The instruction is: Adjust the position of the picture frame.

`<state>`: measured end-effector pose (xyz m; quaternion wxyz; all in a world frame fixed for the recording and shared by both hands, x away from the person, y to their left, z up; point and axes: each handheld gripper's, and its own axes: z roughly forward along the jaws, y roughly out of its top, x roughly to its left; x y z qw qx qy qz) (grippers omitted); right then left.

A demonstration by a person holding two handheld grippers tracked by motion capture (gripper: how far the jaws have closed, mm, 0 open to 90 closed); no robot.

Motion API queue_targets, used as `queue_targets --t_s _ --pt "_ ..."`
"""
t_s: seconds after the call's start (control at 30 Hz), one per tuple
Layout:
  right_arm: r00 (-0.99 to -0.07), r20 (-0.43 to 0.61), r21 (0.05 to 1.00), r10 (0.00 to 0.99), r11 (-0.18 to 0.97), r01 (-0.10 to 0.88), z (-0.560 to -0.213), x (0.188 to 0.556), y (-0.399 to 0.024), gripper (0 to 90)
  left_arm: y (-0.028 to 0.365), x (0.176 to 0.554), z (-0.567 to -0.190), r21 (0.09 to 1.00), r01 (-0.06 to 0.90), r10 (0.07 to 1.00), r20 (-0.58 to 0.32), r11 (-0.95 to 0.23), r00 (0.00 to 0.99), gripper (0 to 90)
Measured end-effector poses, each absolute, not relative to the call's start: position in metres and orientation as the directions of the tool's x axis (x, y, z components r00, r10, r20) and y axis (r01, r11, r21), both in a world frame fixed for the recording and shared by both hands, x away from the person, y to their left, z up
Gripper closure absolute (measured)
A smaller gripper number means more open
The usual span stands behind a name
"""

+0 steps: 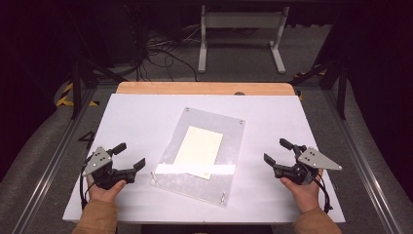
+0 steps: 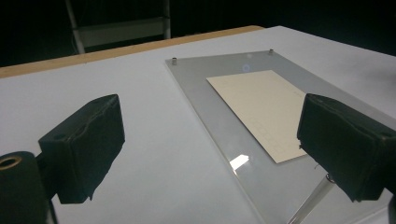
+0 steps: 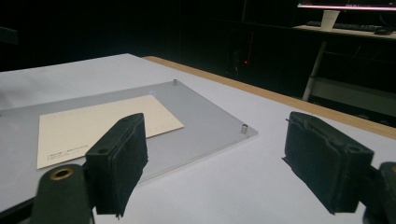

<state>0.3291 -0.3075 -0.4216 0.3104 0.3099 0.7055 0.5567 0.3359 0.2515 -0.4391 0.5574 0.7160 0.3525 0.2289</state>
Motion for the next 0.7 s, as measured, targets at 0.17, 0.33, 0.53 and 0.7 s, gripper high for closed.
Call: queue_targets --t_s 0.17,0.33,0.53,0.7 --pt "-0.615 -0.095 0.978 0.783 0.187 0.088 -0.4212 0.3286 -0.3082 20.7 0.2504 0.3355 -0.4380 0.961 0.244 0.759 -0.060 -0.132 0.648 7.6" --pt "-0.615 -0.094 0.979 0.783 0.185 0.087 -0.4213 0.3292 -0.3086 20.6 0.2496 0.3361 -0.4386 0.960 0.247 0.758 -0.061 -0.135 0.649 7.6" --pt "-0.617 -0.098 0.975 0.781 0.199 0.098 -0.4218 0.3284 -0.3069 20.8 0.2452 0.3409 -0.4392 0.938 0.306 0.769 -0.074 -0.163 0.635 8.9" --pt "-0.628 -0.091 0.971 0.773 0.208 0.116 -0.4215 0.3269 -0.3071 23.2 0.2465 0.3360 -0.4356 0.928 0.323 0.719 -0.097 -0.185 0.689 13.7"
